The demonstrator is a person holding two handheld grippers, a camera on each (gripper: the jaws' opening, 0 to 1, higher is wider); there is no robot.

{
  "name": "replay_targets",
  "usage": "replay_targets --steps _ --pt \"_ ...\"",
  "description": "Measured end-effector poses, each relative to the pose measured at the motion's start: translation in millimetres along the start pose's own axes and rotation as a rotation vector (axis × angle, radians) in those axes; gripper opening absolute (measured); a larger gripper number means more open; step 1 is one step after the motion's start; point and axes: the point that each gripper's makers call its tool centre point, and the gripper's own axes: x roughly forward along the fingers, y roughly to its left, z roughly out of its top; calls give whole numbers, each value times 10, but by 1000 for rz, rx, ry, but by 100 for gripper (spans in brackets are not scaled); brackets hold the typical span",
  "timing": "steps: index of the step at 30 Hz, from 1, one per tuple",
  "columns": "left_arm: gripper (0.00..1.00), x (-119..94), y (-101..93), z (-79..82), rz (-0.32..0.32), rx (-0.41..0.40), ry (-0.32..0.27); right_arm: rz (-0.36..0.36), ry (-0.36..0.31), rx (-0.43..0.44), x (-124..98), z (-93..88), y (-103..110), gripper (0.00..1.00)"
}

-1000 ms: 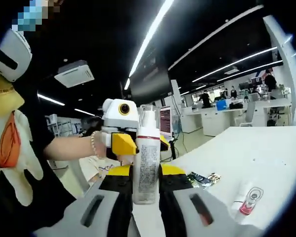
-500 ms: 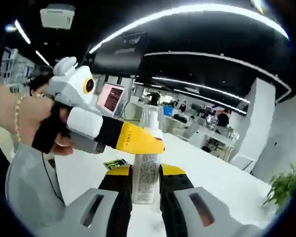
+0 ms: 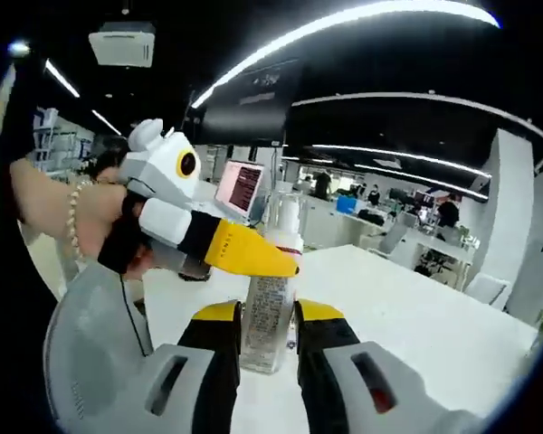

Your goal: Arrange the skincare products in the storage area until every visible bottle or jar stands upright without overlapping.

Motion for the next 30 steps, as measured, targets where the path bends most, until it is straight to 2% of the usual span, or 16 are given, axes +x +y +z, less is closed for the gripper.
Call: replay_targets --steps 1,3,6,8,9,13,15,18,19,20,21,23,25,27,28,30 --pt "14 -12 -64 30 -46 2 2 51 -33 64 -8 39 13 24" --pt "14 -25 -179 52 -120 59 26 140 -73 136 -46 93 53 24" --pt "14 -38 -329 35 -200 133 86 276 -95 223 -131 149 111 23" --pt "14 -50 -436 4 -265 178 138 371 -87 315 -195 182 153 22" --pt "14 -46 -466 19 -282 190 140 393 -88 329 -207 193 157 22" --pt "14 -35 -627 25 -386 176 169 462 -85 262 -222 235 271 21" --pt "14 -24 -681 16 -416 178 178 490 -89 271 -219 259 336 21" --pt "14 -22 -647 16 -402 182 177 442 -103 251 -205 255 286 20" --pt "14 -12 -623 27 -390 164 170 423 -100 279 -199 256 276 20" --pt "14 -8 -638 31 -395 120 165 436 -79 346 -207 261 310 19" --pt "14 -1 -641 37 -391 114 157 434 -77 360 -208 265 309 19" --pt "14 30 -601 76 -358 120 122 383 -106 325 -192 289 239 19" --pt "16 81 -506 83 -291 117 115 319 -89 317 -161 259 165 19" --pt "16 145 -395 54 -219 131 121 225 -51 273 -111 177 43 19" --pt "17 186 -314 48 -163 121 120 158 -33 264 -84 133 -40 19" --pt "17 241 -205 73 -97 95 96 66 -29 263 -53 108 -140 19"
